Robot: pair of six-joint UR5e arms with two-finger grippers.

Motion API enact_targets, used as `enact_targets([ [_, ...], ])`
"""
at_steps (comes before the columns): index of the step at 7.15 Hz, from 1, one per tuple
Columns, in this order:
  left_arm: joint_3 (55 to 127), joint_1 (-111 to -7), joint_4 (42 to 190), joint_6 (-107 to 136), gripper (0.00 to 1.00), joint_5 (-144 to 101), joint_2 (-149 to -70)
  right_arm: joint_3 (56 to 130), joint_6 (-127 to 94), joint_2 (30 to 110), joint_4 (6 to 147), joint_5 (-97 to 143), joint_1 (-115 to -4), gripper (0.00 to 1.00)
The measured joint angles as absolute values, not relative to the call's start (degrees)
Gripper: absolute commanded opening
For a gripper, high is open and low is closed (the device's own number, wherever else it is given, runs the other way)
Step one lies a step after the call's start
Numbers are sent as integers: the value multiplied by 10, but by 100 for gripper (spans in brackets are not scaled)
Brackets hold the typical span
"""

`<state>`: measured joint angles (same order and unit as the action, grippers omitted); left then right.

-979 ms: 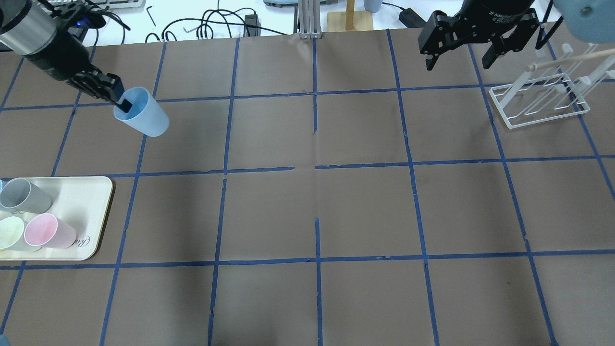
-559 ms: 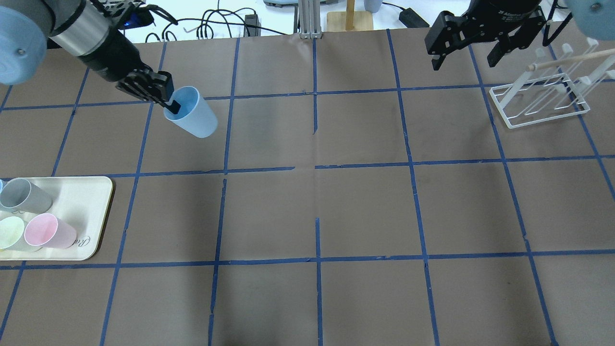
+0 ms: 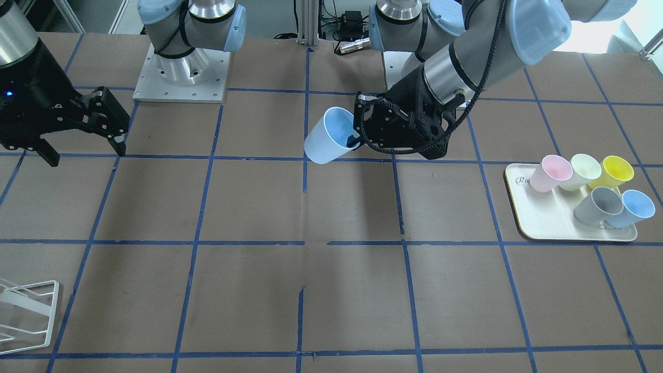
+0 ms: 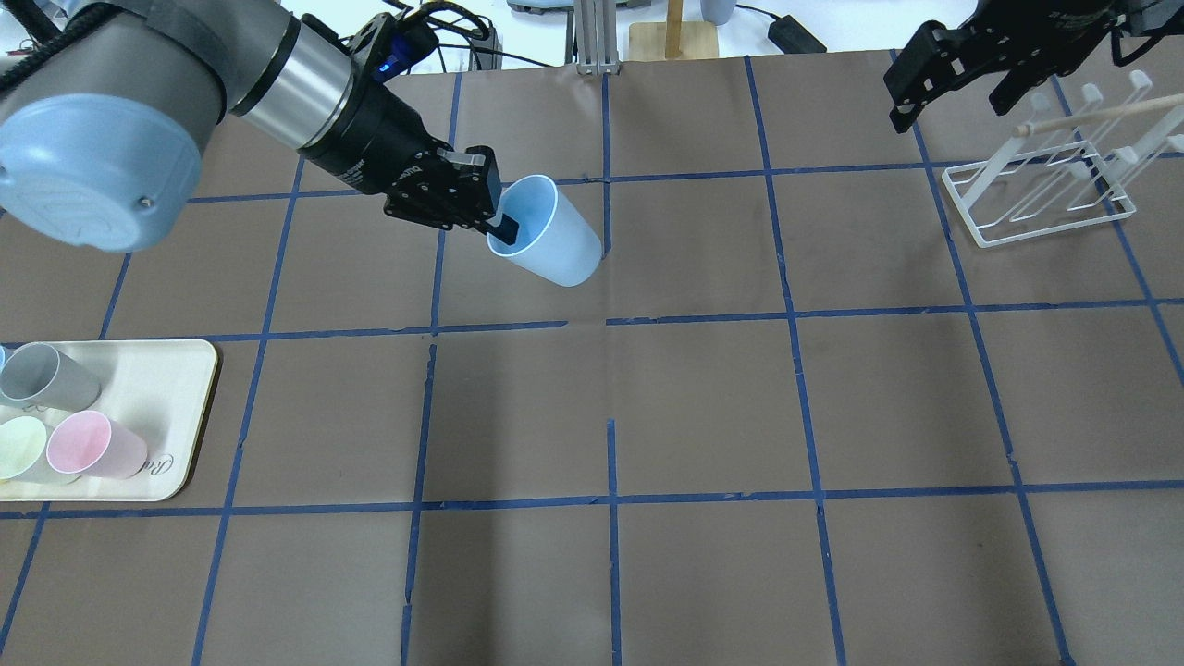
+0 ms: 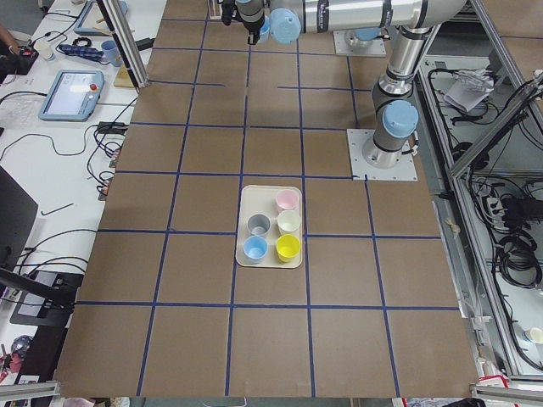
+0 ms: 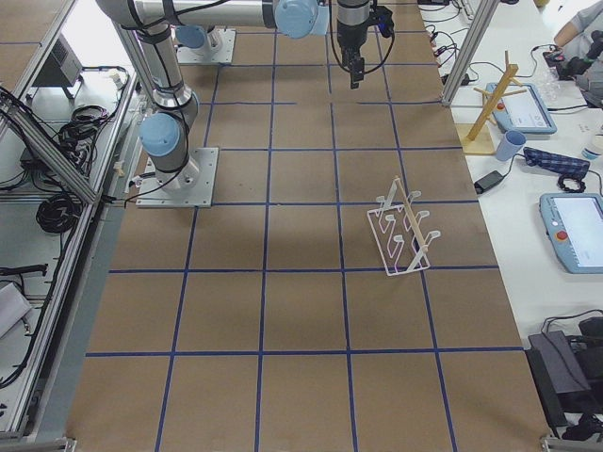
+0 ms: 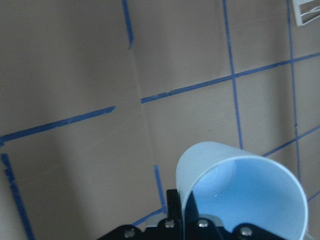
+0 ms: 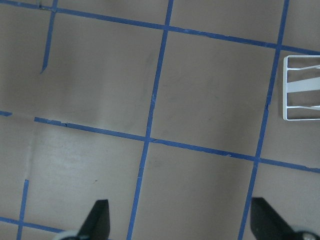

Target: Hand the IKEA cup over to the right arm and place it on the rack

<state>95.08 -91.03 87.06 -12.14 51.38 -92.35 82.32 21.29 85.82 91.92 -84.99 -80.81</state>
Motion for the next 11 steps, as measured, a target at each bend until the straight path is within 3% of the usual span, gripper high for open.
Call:
enact_targets([
  [3, 1023, -899, 872, -115, 0, 246, -895, 823, 390, 875, 902, -794, -759, 100],
  [7, 1187, -895, 812, -129, 0, 14, -837, 820, 602, 928, 772, -502, -724, 100],
  [11, 1216, -897, 790, -125, 0, -46, -801, 822, 892, 952, 610, -348, -724, 100],
])
